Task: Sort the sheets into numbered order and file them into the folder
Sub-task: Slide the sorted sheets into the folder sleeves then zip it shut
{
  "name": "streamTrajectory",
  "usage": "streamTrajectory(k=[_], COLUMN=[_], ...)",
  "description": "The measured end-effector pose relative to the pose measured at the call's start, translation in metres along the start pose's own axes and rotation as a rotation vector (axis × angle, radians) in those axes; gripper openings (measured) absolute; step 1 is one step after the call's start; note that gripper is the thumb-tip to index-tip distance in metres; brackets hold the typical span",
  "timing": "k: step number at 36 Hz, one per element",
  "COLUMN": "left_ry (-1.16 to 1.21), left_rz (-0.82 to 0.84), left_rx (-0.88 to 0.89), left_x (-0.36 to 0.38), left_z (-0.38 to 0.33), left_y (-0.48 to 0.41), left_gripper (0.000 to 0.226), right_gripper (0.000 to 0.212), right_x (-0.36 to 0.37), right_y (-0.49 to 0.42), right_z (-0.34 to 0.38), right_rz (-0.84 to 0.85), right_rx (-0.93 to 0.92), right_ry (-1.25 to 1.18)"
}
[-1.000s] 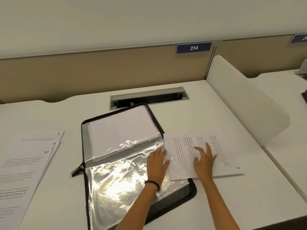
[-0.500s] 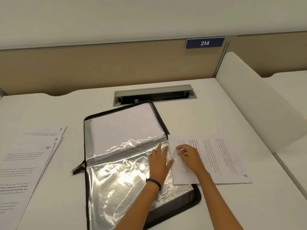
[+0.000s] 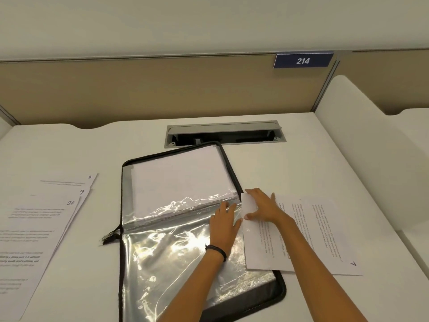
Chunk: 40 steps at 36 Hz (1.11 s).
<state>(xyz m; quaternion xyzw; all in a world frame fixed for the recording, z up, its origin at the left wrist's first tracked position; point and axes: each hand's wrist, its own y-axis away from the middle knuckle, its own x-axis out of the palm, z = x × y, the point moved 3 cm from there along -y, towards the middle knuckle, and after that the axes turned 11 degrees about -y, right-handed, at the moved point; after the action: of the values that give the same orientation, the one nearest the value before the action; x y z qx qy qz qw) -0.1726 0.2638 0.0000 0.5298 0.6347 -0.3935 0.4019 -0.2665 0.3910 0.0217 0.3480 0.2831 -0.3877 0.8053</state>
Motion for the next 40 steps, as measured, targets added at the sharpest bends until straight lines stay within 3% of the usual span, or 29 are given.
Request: streamTrajectory(k=[6,9,16,21,32,40], left_ry=[0.002,-0.019,-0.005,0.035,0.06,0.036], left_rz=[-0.099,-0.133,-0.153,-0.151,-0.168,-0.171], left_rx=[0.001,0.007,-0.037,-0.082,-0.107,-0.081], left_x=[-0.003,-0.005,-0.006,-0.009,-0.014,-0.013], left_z=[0.0,0.001,0.004,0.003,-0.002,-0.003], left_y=[-0.005,-0.01,-0.019,-0.022,-0.027,-0.028], left_gripper=[0.039,0.034,0.007,0.009,0.007,0.008], right_gripper=[0.043,0.033,0.029,0.017,0.019,0.025], right_x=[-0.001,-0.001,-0.011,-0.014,-0.009,-0.002], right_y=[-0.001,-0.001,0.005,0.003,-0.007,-0.013], right_z=[-0.004,-0.006,0.001,0.001,0.01,0.015], right_rz=[-0.098,-0.153,-0.202,-0.236,-0.111,-0.117], right_rx=[-0.076,-0.142,-0.187,-0.155,-0.15,-0.157], right_ry=[-0.092,-0.225,-0.324,-0.393,-0.398,-0.432])
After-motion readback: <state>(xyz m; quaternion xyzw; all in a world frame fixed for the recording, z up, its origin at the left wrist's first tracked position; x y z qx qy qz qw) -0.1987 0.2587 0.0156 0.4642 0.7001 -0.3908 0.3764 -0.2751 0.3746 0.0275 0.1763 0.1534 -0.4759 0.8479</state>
